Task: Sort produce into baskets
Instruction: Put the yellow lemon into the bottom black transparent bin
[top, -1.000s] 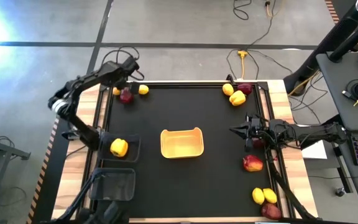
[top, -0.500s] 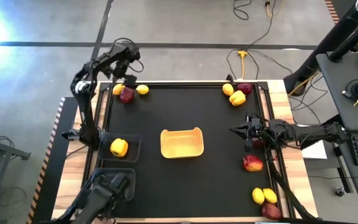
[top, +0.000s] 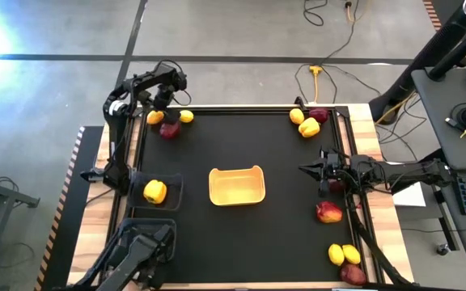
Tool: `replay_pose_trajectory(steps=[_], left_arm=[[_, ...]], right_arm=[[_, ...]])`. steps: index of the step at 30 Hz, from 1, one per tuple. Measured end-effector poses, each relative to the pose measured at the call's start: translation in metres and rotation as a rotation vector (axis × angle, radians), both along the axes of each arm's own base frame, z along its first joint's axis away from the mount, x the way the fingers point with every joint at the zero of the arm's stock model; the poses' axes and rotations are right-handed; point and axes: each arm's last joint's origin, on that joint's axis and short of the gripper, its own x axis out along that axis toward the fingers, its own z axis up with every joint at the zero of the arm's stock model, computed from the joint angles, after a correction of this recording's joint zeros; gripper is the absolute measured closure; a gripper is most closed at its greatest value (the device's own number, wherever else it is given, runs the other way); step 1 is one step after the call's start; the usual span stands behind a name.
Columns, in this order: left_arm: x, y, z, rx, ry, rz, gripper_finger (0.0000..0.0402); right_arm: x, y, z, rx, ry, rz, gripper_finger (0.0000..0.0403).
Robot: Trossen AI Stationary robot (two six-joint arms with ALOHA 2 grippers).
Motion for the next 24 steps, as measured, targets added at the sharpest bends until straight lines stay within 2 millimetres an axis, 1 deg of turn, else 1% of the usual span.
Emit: replay_pose_trajectory(steps=[5,11,19,24], left_arm=[[-0.001,0.001,-0.002,0.004,-0.009,-0.013,0.0074],[-0.007,0.008,-0.003,0.038,-0.008,-0.018,0.0074],[-0.004,0.013,-0.006,0.015,-0.092,-0.148,0.0074],[-0.003,0.014,-0.006,0.005,-0.113,-0.176,0.0085]], right_arm=[[0.0,0.0,0.0,0.0,0.0,0.0,0.0393],[0.0,0.0,0.0,0.0,0.0,0.0,0.0393],[0.0,0.0,0.0,0.0,0.0,0.0,0.0393],[0.0,0.0,0.0,0.0,0.0,0.0,0.0393]])
